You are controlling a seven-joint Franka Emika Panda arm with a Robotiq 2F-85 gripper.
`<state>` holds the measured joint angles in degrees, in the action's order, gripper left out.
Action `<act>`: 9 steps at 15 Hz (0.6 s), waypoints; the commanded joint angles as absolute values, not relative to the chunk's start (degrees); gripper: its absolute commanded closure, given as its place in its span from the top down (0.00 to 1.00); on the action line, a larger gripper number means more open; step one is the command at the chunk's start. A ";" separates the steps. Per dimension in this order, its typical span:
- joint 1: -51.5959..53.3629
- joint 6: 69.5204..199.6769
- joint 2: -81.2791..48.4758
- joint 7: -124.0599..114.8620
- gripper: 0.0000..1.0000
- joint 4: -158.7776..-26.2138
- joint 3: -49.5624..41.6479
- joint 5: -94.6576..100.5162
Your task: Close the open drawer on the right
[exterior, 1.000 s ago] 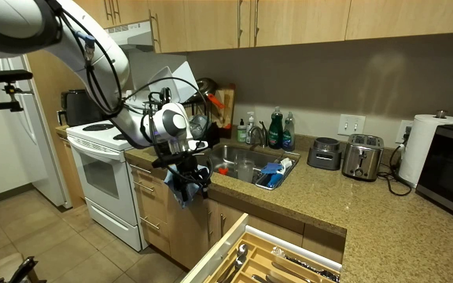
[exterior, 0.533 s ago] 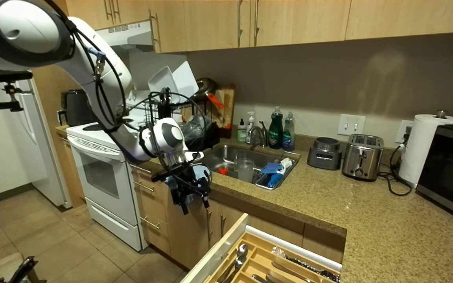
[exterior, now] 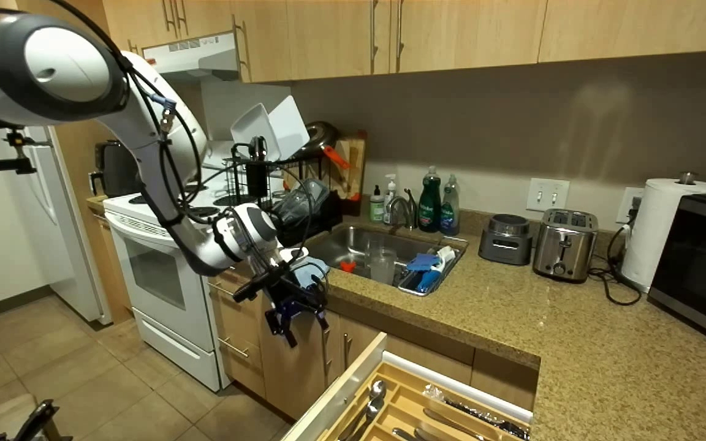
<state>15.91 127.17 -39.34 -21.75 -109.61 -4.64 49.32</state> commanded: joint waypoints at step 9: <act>17.04 125.53 -46.12 -31.63 1.00 -108.91 -4.56 72.32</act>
<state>17.16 126.85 -44.58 -28.49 -109.54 -4.61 66.61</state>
